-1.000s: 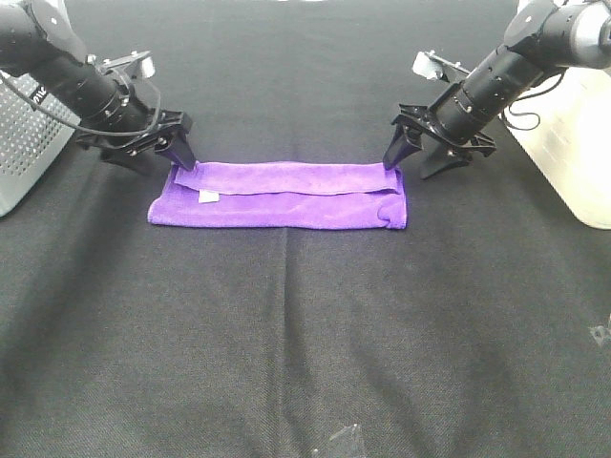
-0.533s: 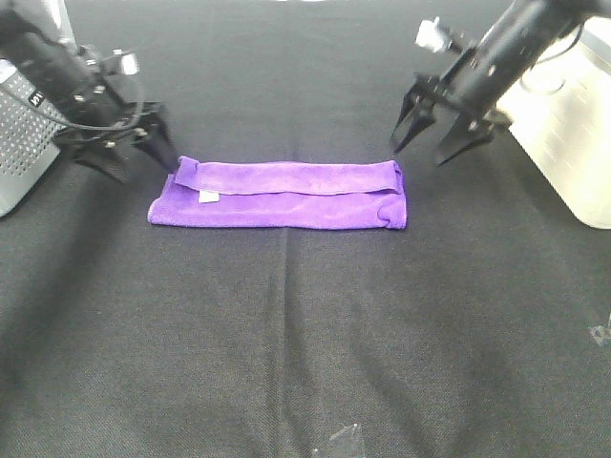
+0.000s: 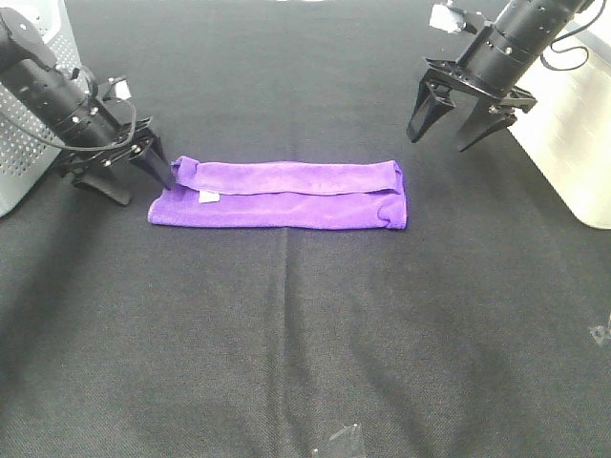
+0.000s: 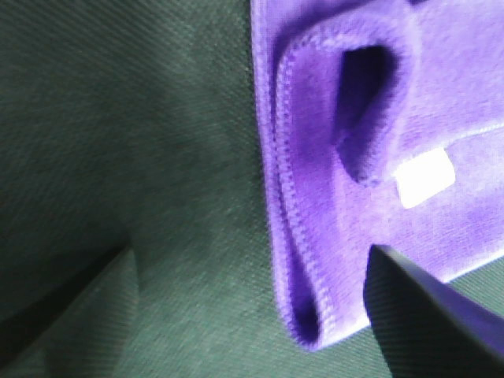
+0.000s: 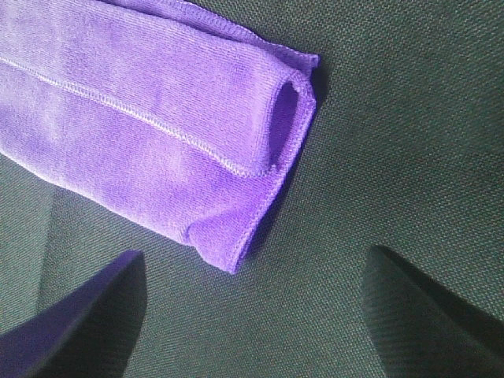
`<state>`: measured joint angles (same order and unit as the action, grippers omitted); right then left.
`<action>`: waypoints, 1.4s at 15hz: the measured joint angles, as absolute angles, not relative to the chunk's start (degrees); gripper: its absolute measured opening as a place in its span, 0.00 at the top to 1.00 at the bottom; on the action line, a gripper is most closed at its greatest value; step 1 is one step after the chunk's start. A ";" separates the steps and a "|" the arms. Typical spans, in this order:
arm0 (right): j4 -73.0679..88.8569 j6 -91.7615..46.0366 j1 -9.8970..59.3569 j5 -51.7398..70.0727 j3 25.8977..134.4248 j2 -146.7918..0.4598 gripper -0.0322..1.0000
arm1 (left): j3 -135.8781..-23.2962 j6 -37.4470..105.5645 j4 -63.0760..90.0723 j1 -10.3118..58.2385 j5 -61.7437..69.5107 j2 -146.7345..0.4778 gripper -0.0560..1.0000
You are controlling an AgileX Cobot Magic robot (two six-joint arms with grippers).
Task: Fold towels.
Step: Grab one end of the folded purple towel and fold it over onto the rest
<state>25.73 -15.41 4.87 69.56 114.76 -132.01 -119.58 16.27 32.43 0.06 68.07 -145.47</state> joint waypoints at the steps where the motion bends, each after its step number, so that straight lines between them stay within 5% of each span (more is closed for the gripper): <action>1: 25.67 -15.41 4.87 69.56 114.76 -132.01 0.26 | -120.72 16.27 33.23 -0.06 69.04 -146.33 0.24; 11: 25.61 -15.41 4.87 69.67 114.76 -132.01 0.26 | -124.73 13.18 35.92 7.56 70.07 -149.94 0.32; 13: 25.61 -15.41 4.87 69.67 114.76 -132.01 0.26 | -125.31 12.66 36.21 7.96 70.07 -150.52 0.43; 17: 25.61 -15.30 4.87 69.73 114.76 -132.01 0.26 | -128.40 12.26 31.23 8.25 70.59 -151.55 0.91; 21: 25.61 -13.98 4.87 69.73 114.76 -132.01 0.26 | -129.55 12.61 20.23 8.77 70.07 -148.85 0.91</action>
